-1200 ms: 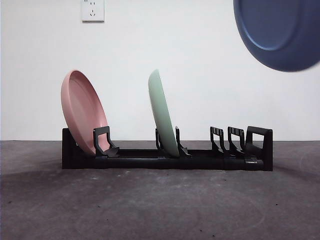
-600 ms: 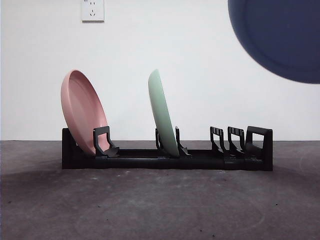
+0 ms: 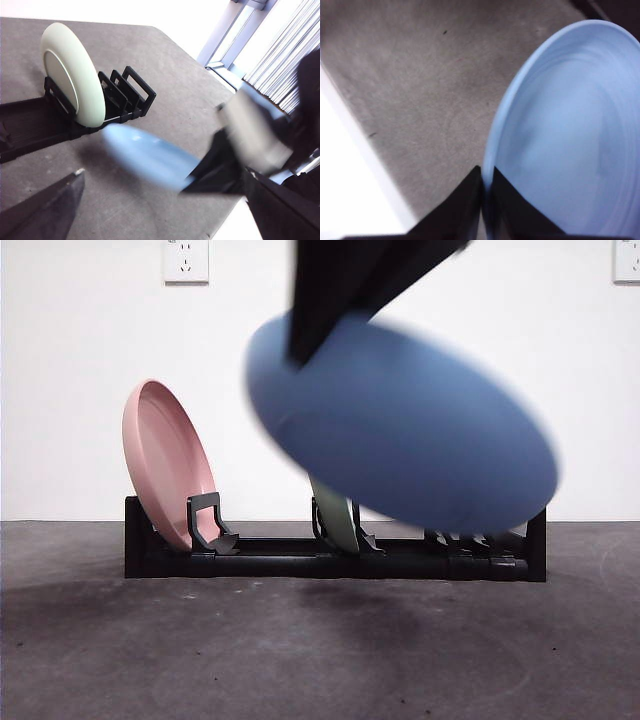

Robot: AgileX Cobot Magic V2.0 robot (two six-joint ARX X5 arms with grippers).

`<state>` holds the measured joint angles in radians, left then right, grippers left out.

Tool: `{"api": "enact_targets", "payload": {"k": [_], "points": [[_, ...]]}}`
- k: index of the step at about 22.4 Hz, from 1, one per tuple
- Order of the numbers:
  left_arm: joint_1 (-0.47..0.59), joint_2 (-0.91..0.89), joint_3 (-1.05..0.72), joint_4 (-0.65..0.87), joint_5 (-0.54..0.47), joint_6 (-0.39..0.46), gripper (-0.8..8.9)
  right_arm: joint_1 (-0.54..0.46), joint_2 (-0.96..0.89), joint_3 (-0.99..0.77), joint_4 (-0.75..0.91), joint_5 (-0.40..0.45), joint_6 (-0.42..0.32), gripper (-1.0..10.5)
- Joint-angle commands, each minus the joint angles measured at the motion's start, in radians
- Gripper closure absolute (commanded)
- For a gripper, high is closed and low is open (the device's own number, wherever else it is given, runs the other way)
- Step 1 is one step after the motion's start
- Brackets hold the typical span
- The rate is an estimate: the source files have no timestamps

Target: Place the plate

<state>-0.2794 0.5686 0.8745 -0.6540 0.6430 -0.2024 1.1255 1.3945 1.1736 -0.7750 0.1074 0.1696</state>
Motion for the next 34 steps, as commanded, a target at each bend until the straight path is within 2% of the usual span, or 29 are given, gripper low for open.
{"api": "enact_targets", "payload": {"k": [1, 3, 8, 10, 14, 15, 20, 23, 25, 27, 31, 34], "points": [[-0.004, 0.001, 0.018, -0.004, 0.004, 0.001, 3.14, 0.047, 0.101, 0.011, 0.019, 0.103, -0.028, 9.4], [-0.004, -0.003, 0.018, -0.020, 0.004, 0.006, 3.14, 0.076, 0.176, 0.011, 0.021, 0.154, -0.027, 9.4], [-0.004, -0.006, 0.018, -0.027, 0.004, 0.008, 3.14, 0.126, 0.320, 0.010, 0.057, 0.180, -0.027, 9.4], [-0.004, -0.006, 0.018, -0.027, 0.004, 0.007, 3.14, 0.140, 0.349, 0.010, 0.082, 0.214, -0.026, 9.4], [-0.004, -0.006, 0.018, -0.031, 0.004, 0.007, 3.14, 0.148, 0.364, 0.010, 0.093, 0.215, -0.015, 9.4], [-0.004, -0.007, 0.018, -0.031, 0.004, 0.007, 3.14, 0.148, 0.364, 0.010, 0.093, 0.215, -0.012, 9.2], [-0.004, -0.007, 0.018, -0.031, 0.004, 0.007, 3.14, 0.147, 0.363, 0.010, 0.056, 0.219, -0.012, 6.5], [-0.004, -0.007, 0.018, -0.031, 0.004, 0.007, 3.14, 0.142, 0.351, 0.011, 0.017, 0.233, -0.010, 5.5], [-0.004, -0.007, 0.018, -0.031, 0.004, 0.007, 3.14, 0.138, 0.328, 0.012, 0.000, 0.225, -0.010, 5.3], [-0.004, -0.007, 0.018, -0.031, 0.003, 0.007, 3.14, 0.130, 0.288, 0.012, -0.005, 0.185, -0.010, 5.3], [-0.004, 0.000, 0.018, -0.028, 0.003, -0.013, 3.14, 0.097, 0.177, 0.012, -0.004, 0.018, -0.008, 5.3], [-0.004, 0.011, 0.018, -0.027, -0.001, -0.027, 3.14, 0.053, 0.084, 0.012, -0.012, -0.072, 0.011, 5.3]]}}
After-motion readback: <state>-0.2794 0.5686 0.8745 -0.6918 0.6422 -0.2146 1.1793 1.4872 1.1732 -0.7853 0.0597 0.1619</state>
